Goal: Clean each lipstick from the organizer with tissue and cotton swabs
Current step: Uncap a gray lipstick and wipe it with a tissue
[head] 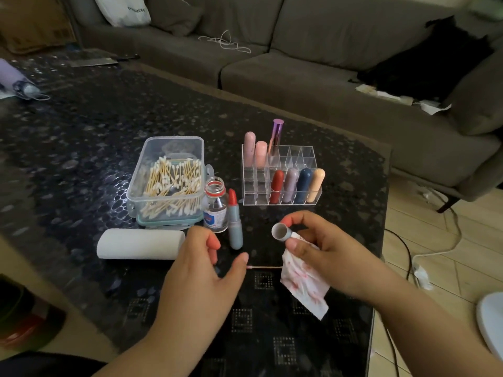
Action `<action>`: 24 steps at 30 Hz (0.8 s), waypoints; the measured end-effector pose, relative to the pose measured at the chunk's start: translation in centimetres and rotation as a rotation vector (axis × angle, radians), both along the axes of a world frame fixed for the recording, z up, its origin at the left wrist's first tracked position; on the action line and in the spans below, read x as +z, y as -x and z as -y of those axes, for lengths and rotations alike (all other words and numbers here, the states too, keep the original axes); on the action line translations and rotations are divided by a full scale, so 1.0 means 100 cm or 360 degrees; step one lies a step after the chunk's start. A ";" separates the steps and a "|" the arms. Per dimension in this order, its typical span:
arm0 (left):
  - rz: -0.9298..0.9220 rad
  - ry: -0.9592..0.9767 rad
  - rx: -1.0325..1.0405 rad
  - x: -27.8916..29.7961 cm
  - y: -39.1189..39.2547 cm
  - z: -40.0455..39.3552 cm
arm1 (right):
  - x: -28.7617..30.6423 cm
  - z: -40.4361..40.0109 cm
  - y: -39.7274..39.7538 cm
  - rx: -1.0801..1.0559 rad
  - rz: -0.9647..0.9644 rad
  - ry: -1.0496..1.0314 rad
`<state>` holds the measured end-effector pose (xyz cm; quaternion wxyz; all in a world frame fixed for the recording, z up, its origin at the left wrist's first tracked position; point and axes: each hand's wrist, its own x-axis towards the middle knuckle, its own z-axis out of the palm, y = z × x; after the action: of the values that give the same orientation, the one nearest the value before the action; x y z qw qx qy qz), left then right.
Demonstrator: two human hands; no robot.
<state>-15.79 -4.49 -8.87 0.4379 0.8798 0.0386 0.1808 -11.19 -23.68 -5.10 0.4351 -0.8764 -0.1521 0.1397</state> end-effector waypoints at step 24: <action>-0.0114 -0.1004 -0.0213 -0.009 -0.031 0.021 | 0.003 0.009 0.001 -0.0128 0.0024 0.0072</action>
<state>-12.68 -6.59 -9.81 0.1530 0.9785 -0.0618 0.1235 -11.27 -24.57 -4.76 0.4193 -0.8924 -0.1167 0.1190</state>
